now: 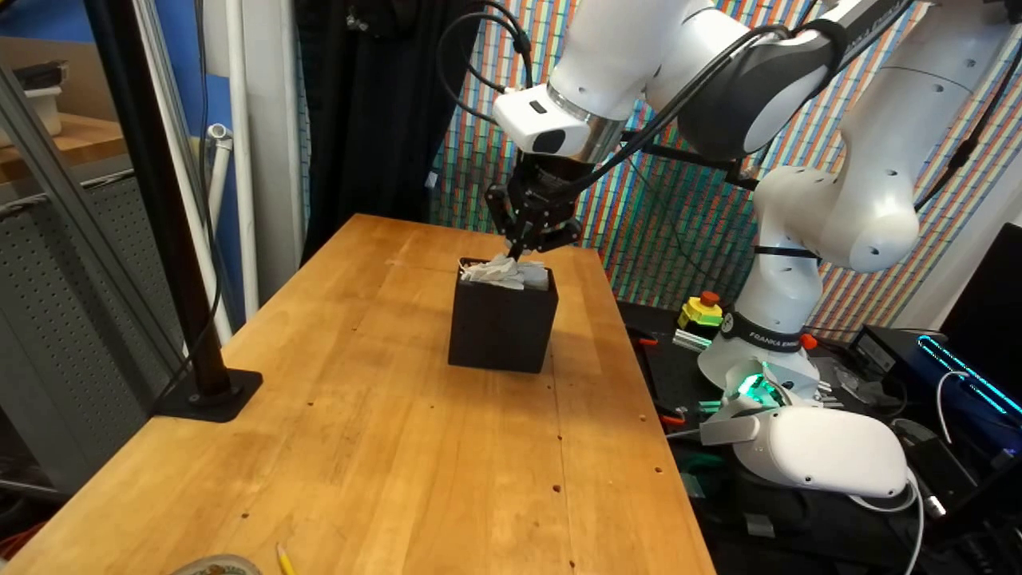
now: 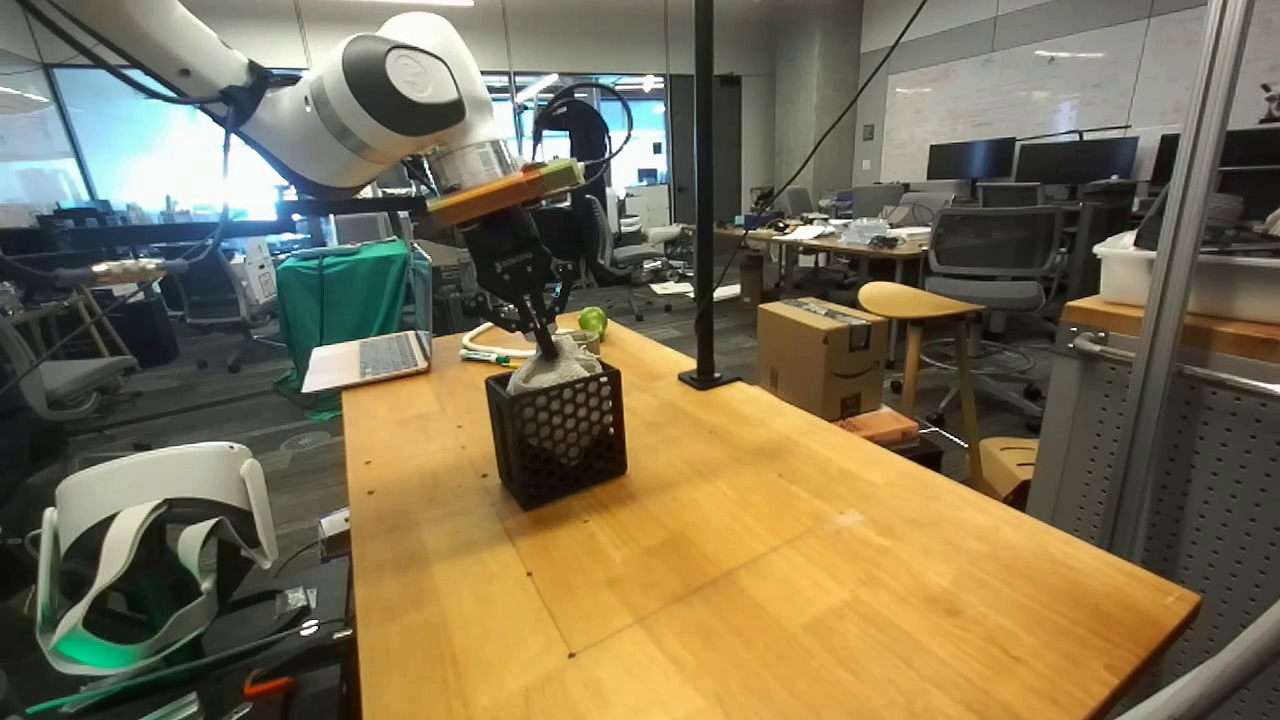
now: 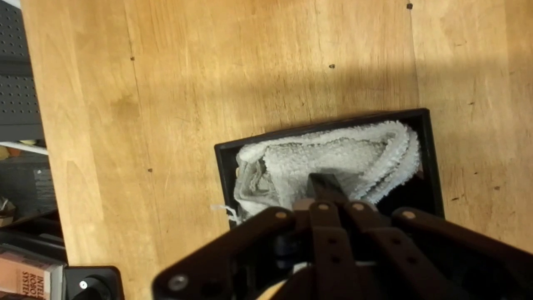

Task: Pick the cloth and put it in the black box

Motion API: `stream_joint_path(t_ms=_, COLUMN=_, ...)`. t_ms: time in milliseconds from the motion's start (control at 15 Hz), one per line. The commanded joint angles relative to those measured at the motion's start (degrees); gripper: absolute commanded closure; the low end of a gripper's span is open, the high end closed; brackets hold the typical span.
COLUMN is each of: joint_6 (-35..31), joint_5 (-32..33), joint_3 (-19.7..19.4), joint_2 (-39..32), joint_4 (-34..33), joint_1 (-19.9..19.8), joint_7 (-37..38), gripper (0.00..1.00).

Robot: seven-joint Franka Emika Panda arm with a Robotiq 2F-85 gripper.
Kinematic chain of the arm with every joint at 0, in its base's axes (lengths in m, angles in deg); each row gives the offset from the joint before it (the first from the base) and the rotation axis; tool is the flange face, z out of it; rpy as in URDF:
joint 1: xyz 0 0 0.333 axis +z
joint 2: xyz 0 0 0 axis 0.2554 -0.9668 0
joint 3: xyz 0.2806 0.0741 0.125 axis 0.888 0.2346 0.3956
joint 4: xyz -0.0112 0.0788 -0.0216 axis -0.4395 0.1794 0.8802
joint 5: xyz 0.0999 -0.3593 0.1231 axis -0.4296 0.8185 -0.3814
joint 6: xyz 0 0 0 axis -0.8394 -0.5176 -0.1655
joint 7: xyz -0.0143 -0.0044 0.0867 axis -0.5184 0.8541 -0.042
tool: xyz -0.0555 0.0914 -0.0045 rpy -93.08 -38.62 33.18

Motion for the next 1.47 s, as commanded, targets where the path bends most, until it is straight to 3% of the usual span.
stream_joint_path(t_ms=0, joint_6=-3.61, joint_5=-6.51, joint_3=-2.01, joint_2=-2.05, joint_4=-0.24, joint_1=0.87, joint_7=-6.18, gripper=0.99)
stream_joint_path(t_ms=600, joint_6=-1.48, joint_5=-18.21, joint_3=-4.42, joint_2=-8.2, joint_4=-1.34, joint_1=-1.37, joint_7=-15.19, gripper=0.99)
stream_joint_path(t_ms=933, joint_6=0.45, joint_5=-18.66, joint_3=-4.12, joint_2=-13.8, joint_4=-3.08, joint_1=-3.34, joint_7=-14.07, gripper=0.99)
stream_joint_path(t_ms=1400, joint_6=3.44, joint_5=-13.99, joint_3=-3.07, joint_2=-9.65, joint_4=-3.71, joint_1=-3.46, joint_7=-8.91, gripper=0.99)
